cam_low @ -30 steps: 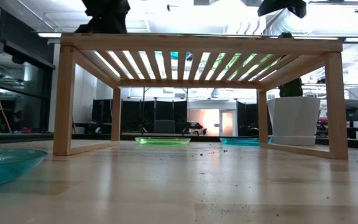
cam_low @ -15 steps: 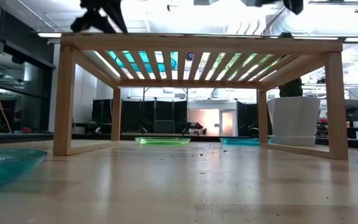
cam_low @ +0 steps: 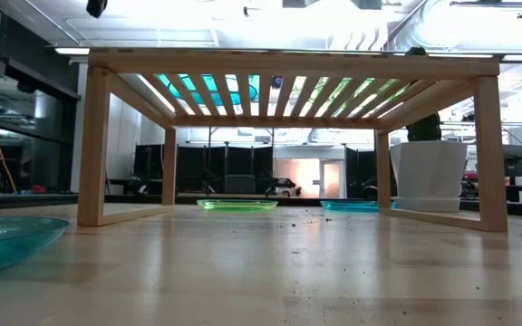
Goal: Place and stack plates onto a shelf
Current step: Stack the blue plate on top of the other blue plate on the shelf
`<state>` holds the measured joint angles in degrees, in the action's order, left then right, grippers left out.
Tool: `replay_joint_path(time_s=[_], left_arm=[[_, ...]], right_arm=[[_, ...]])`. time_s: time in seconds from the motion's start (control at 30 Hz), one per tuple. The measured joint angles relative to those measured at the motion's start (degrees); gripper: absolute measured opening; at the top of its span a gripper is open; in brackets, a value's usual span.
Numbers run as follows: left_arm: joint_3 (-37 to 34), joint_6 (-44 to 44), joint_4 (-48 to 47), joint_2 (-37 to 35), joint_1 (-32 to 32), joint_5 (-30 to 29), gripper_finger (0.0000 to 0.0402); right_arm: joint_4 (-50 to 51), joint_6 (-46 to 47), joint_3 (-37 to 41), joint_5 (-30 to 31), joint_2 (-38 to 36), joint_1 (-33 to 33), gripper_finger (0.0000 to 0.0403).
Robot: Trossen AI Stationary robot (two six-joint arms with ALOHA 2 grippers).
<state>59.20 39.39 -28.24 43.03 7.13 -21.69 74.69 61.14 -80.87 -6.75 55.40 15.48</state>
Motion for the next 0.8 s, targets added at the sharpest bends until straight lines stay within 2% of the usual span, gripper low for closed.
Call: replay_joint_path(time_s=[0.17,0.37,0.47,0.57,0.67,0.8], left_arm=[[-4.3,1.4,4.7,-1.1,-1.2,0.1,0.0123],[-5.1,1.5,5.9,-0.8,-1.2,2.2,0.0122],[-5.1,1.5,5.9,-0.9,-1.2,2.2,0.0122],[-5.1,1.5,5.9,-1.2,-1.2,2.2,0.0123],[-5.1,1.5,5.9,-1.5,-1.2,2.2,0.0124],[-5.1,1.5,5.9,-1.8,-1.2,2.2,0.0124]], right_arm=[[-2.6,15.8,10.5,-0.9,0.2,16.3,0.0029],[-25.5,29.4,28.1,-1.1,0.2,30.4,0.0122],[-36.2,31.9,36.5,0.0,0.2,34.5,0.0168],[-40.7,34.6,43.7,1.2,0.2,37.6,0.0194],[-40.6,36.7,48.0,1.9,0.2,38.8,0.0199],[-39.2,35.9,48.3,4.9,0.2,38.3,0.0193]])
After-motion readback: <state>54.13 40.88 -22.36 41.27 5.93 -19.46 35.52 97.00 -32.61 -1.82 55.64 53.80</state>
